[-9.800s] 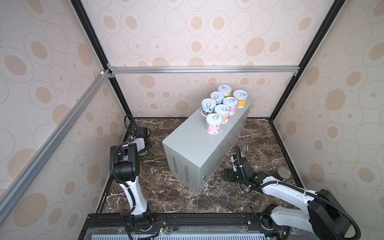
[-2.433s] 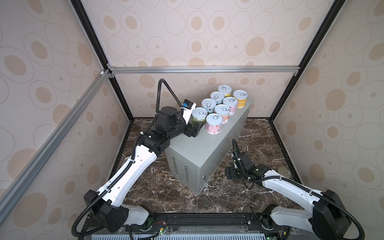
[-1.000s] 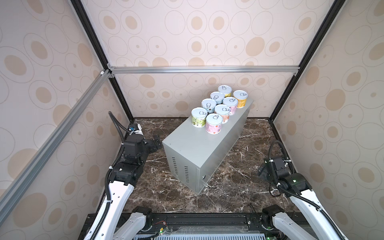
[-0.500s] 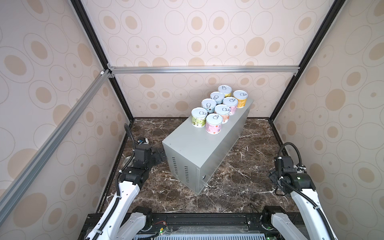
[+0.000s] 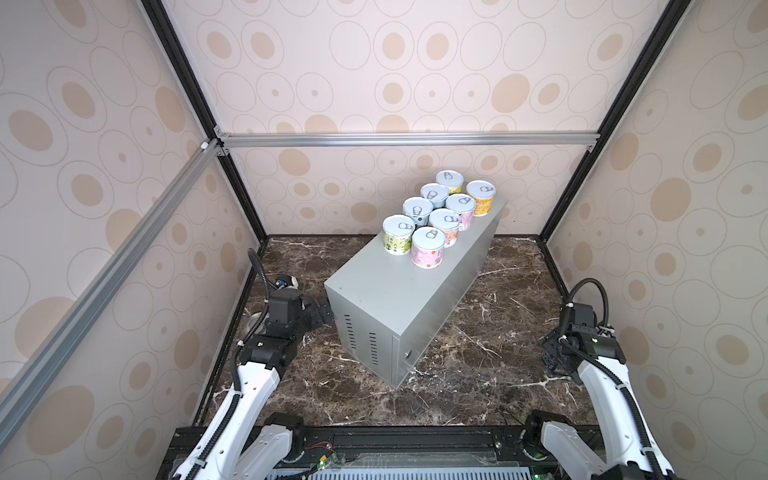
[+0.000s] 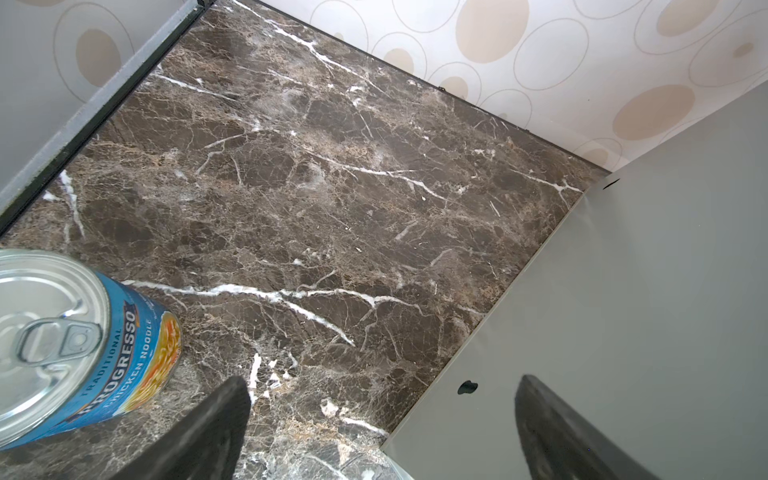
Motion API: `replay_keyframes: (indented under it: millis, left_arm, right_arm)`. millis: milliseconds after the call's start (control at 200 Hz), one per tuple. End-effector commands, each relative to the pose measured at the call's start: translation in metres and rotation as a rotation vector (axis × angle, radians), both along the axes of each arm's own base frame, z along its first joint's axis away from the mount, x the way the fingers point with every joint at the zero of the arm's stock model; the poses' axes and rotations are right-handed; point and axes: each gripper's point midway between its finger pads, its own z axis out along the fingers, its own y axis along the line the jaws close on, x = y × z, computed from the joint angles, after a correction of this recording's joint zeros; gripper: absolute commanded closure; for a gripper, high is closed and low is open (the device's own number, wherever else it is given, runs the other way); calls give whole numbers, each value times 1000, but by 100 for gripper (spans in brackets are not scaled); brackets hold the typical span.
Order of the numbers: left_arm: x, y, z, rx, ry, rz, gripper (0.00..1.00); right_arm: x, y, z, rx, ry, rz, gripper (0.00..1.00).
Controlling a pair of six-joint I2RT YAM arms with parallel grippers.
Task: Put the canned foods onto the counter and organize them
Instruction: 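Lower the right gripper onto the dark-labelled can and close it, then lift the dark-labelled can with the right gripper toward the box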
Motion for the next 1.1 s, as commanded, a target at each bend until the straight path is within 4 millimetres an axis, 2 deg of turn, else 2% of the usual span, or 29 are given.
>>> replay_keyframes:
  millis: [0,200,450,675,1095]
  left_arm:
    - [6,-12,10,-23,-31,-55,1]
    - [6,-14,8,-20,-20,-65,1]
    - [7,-16,5,-22,-12,-74,1]
    - [7,-17,3,-25,-9,-82,1]
    - [8,-21,0,-35,-1,-97,1]
  right_arm:
    - [11,-5,-1,-8,-11,18,11]
    - [21,-13,-7,-10,12,19,10]
    - [27,-21,-28,14,75,13,8]
    - [32,-27,-39,7,103,26,7]
    - [44,-30,-49,20,105,67,6]
